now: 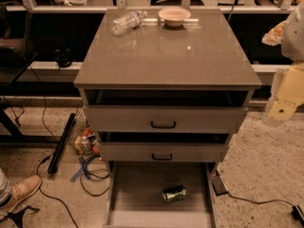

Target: Pick green can from bottom drawer and place on counter

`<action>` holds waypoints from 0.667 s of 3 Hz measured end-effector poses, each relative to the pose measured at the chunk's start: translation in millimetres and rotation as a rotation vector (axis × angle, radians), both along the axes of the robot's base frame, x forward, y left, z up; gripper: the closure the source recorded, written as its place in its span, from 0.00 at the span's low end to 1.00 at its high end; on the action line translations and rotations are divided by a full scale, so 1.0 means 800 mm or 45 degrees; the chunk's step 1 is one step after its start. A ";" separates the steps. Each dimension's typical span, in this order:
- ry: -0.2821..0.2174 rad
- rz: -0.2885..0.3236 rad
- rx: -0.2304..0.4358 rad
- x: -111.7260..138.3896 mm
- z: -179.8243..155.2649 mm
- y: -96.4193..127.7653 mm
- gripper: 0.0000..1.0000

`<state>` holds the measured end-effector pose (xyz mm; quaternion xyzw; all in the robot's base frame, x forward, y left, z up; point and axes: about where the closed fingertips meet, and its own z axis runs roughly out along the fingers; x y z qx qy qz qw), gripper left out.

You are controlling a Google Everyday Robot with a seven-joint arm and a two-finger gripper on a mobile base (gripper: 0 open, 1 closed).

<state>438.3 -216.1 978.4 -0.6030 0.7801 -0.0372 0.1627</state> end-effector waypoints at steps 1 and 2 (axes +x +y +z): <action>0.000 0.000 0.000 0.000 0.000 0.000 0.00; -0.014 0.027 0.041 0.004 -0.013 0.003 0.00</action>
Offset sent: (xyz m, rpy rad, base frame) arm 0.0106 0.0062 -0.0356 0.0964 -0.0114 0.0628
